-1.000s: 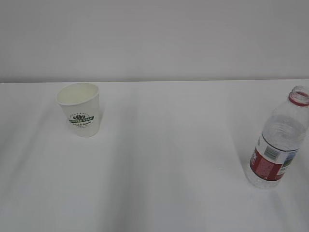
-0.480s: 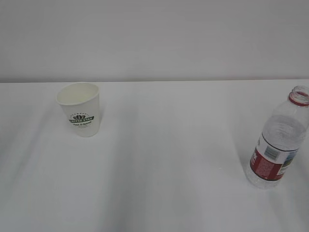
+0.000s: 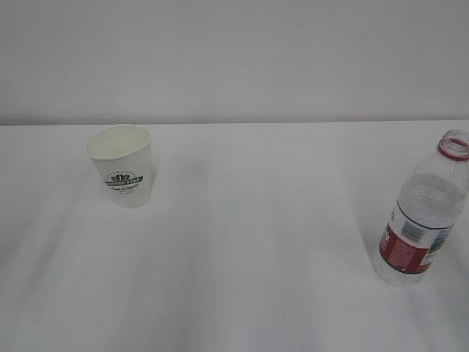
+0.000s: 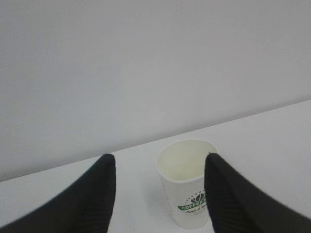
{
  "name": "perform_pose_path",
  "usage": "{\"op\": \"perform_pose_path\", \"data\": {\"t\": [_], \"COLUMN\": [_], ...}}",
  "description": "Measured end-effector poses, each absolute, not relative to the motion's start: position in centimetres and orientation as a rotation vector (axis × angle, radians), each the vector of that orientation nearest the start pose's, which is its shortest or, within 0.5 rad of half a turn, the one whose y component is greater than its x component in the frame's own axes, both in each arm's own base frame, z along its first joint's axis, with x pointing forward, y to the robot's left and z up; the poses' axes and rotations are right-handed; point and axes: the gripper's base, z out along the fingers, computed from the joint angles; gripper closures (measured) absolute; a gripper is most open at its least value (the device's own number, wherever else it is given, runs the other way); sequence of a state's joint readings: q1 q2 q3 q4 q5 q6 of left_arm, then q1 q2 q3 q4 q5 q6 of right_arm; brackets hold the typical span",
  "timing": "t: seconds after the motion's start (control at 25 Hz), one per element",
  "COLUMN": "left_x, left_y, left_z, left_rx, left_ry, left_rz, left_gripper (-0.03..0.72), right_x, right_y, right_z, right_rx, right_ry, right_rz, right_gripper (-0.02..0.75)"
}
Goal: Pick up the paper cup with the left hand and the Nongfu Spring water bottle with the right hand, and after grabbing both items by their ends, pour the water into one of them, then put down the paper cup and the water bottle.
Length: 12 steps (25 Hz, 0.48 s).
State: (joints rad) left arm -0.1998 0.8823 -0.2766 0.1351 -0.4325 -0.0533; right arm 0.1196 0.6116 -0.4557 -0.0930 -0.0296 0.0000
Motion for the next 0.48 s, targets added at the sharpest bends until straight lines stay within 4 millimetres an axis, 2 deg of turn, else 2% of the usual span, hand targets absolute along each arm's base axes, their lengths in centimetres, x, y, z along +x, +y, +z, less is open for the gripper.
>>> {"op": "perform_pose_path", "data": {"t": [0.28,0.48], "left_x": [15.6,16.2], "left_y": [-3.8,-4.1], "left_z": [23.2,22.4], "left_rx": [0.268,0.320], "left_ry": [1.654,1.676], "left_rz": [-0.157,-0.154], "left_gripper": [0.265,0.274], "right_x": [13.0,12.7], "right_y": [1.7,1.8], "right_z": [27.4,24.2], "right_rx": [-0.155,-0.156], "right_ry": [1.624,1.671], "right_rz": [0.064,0.079], "right_gripper": [0.150,0.150]}}
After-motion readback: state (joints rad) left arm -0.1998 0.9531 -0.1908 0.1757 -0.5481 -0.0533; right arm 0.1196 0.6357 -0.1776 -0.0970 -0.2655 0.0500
